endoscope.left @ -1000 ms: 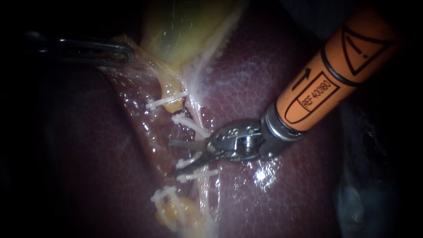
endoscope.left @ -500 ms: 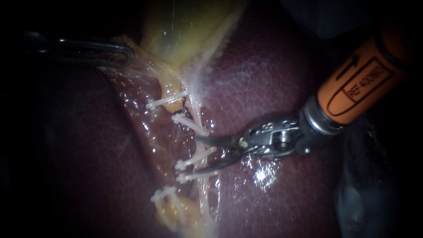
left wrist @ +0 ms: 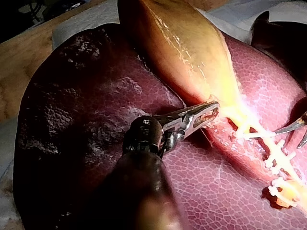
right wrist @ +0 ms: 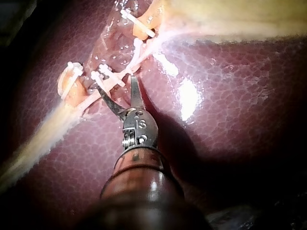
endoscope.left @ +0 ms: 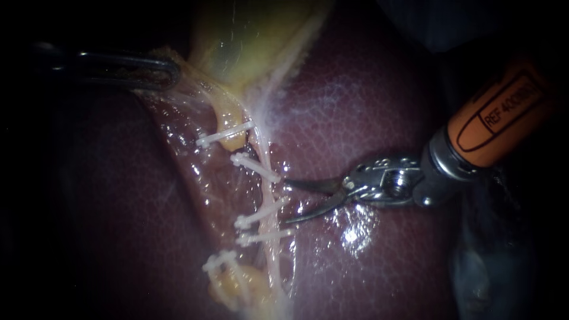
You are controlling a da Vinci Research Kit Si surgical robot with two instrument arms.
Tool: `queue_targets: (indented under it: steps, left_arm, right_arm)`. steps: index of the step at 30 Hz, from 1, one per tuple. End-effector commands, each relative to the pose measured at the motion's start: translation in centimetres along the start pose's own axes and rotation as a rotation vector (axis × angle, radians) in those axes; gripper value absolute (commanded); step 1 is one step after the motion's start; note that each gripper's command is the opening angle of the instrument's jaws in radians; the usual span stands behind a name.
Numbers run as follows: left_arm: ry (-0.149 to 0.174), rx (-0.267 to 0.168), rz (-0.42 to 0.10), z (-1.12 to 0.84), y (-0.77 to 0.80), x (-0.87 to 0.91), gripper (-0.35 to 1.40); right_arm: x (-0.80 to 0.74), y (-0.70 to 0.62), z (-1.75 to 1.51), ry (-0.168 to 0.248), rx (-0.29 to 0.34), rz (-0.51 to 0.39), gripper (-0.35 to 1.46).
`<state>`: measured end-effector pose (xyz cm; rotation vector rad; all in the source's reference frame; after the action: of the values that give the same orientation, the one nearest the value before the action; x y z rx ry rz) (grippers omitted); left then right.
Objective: Go to the cutting position right tube
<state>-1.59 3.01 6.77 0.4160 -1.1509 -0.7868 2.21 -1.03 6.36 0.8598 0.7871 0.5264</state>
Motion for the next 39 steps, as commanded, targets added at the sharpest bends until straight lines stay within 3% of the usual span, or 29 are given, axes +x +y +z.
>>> queue_targets:
  steps: [1,9,18,24,29,34,39]
  left_arm:
    - [0.000,0.000,0.000,0.01,0.00,0.00,-0.35]
    - [0.000,-0.001,0.000,0.01,0.00,0.01,-0.35]
    - [0.000,-0.001,0.000,0.01,0.00,0.01,-0.35]
    - [0.000,0.002,0.000,0.02,0.00,0.01,-0.35]
    - [0.000,0.001,0.000,0.03,0.00,0.01,-0.35]
    - [0.000,0.002,0.000,0.03,0.00,0.01,-0.35]
    - [0.000,0.002,0.000,0.03,-0.01,0.01,-0.35]
  right_arm:
    - [-0.01,0.03,0.02,-0.003,0.003,0.023,0.95]
    - [-0.01,0.14,0.12,-0.039,0.064,0.202,0.93]
    - [0.10,0.29,0.23,0.024,0.201,0.322,0.95]
    - [0.17,0.29,0.32,0.049,0.296,0.385,0.95]
    - [0.20,0.26,0.39,0.062,0.357,0.385,0.95]
    - [0.23,0.25,0.50,0.112,0.425,0.377,0.95]
    - [0.26,0.26,0.69,0.194,0.440,0.214,1.00]
